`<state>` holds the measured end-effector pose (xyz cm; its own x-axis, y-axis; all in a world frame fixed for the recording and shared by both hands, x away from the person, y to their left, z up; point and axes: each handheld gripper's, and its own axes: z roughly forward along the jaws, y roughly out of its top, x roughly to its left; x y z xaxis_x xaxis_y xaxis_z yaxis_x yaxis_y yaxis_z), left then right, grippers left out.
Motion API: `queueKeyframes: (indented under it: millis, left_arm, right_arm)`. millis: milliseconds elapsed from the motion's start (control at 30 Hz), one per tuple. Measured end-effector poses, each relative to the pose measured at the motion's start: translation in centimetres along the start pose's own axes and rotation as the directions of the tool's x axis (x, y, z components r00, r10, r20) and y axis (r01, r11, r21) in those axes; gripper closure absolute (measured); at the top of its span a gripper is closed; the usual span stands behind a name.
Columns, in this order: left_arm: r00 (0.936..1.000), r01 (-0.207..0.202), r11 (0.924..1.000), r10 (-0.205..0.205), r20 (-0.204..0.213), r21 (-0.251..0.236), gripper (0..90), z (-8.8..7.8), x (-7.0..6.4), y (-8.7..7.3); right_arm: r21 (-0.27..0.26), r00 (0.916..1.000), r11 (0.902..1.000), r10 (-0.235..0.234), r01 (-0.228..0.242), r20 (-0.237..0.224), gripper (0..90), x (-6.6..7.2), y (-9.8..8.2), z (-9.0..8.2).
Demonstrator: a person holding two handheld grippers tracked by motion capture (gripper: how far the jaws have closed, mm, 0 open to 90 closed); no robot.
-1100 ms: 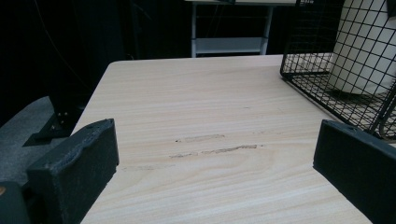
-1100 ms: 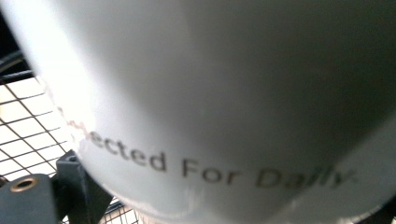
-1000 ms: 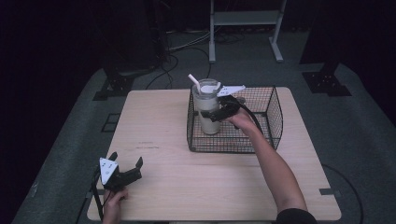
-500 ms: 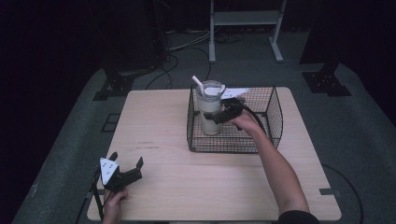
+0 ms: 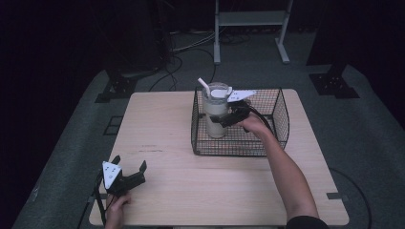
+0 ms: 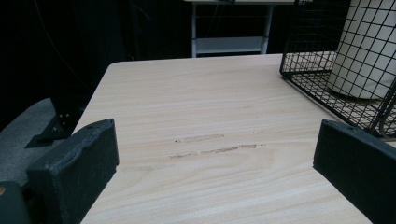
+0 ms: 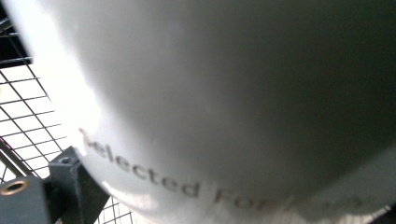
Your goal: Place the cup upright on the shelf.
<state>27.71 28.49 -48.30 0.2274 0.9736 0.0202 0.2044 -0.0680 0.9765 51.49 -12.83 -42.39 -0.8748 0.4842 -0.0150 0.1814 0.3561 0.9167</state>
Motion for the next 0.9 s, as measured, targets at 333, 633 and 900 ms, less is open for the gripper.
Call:
queueKeyframes:
  millis: [333,633,900]
  left_arm:
    - [1.0000,-0.001,1.0000,0.001,-0.001,0.001,0.0,0.02,-0.02,0.00]
    - [1.0000,-0.002,1.0000,0.002,-0.003,0.001,0.0,0.03,-0.07,0.00]
    - [1.0000,-0.004,1.0000,0.004,-0.006,0.001,0.0,0.02,-0.08,0.00]
  right_arm:
    - [0.011,1.0000,0.9999,0.005,-0.005,-0.004,5.3,-0.07,-0.09,-0.40]
    - [0.026,0.9999,0.9996,-0.015,0.015,-0.005,5.1,-0.02,-0.08,-0.77]
    - [0.032,0.9999,0.9994,-0.013,0.013,-0.006,5.1,0.27,-0.18,-0.91]
